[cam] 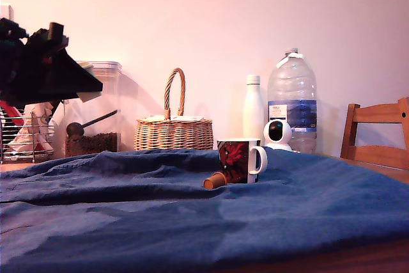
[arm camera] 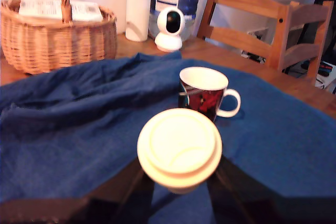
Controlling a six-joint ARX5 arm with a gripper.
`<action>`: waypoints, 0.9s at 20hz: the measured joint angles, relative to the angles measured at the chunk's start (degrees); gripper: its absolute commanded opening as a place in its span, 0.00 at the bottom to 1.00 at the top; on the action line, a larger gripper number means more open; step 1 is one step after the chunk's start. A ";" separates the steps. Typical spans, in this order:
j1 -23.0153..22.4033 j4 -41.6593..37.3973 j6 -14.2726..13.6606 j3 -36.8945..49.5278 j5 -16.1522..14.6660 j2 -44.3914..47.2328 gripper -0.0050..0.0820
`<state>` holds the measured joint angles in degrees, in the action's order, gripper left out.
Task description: Pick up the coffee capsules on the table and drop them inside the coffee cup
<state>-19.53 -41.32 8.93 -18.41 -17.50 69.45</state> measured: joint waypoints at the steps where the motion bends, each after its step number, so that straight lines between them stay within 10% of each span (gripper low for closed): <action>1: 0.00 0.46 -0.02 -0.28 0.00 0.00 0.27; 18: -3.23 0.98 -0.90 -6.36 0.48 7.54 0.27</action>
<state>-22.76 -40.34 8.03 -24.77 -17.02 76.99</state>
